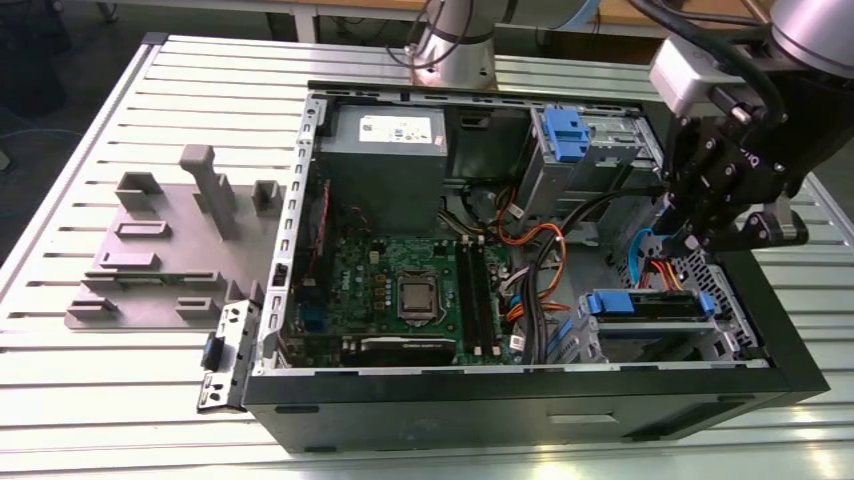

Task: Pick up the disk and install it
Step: 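Insert the second disk wire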

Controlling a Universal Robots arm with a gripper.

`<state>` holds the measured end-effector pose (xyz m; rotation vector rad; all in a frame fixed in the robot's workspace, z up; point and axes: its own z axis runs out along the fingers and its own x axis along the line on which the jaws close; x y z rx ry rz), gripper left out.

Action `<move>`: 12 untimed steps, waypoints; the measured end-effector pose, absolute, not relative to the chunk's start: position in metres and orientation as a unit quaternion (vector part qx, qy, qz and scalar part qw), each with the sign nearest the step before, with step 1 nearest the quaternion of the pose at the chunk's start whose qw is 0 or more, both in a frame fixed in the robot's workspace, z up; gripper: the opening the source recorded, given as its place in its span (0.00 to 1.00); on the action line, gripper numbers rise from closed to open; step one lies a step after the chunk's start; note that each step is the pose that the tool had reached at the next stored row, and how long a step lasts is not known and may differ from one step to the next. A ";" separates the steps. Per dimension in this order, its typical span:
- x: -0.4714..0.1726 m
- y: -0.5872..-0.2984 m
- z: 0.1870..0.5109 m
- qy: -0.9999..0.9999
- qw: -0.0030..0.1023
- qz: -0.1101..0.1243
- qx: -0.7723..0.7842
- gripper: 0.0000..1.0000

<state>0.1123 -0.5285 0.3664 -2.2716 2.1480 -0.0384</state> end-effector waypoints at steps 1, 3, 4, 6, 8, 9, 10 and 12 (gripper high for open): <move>0.112 -0.528 0.365 0.686 0.007 -0.013 -0.727 0.31; 0.112 -0.528 0.362 0.684 0.007 -0.013 -0.729 0.31; 0.112 -0.528 0.361 0.683 0.007 -0.013 -0.730 0.31; 0.112 -0.528 0.359 0.681 0.007 -0.013 -0.732 0.31; 0.112 -0.528 0.358 0.680 0.006 -0.013 -0.733 0.30; 0.112 -0.528 0.357 0.679 0.006 -0.013 -0.734 0.30; 0.112 -0.528 0.357 0.678 0.006 -0.013 -0.735 0.24; 0.112 -0.528 0.356 0.677 0.006 -0.013 -0.736 0.17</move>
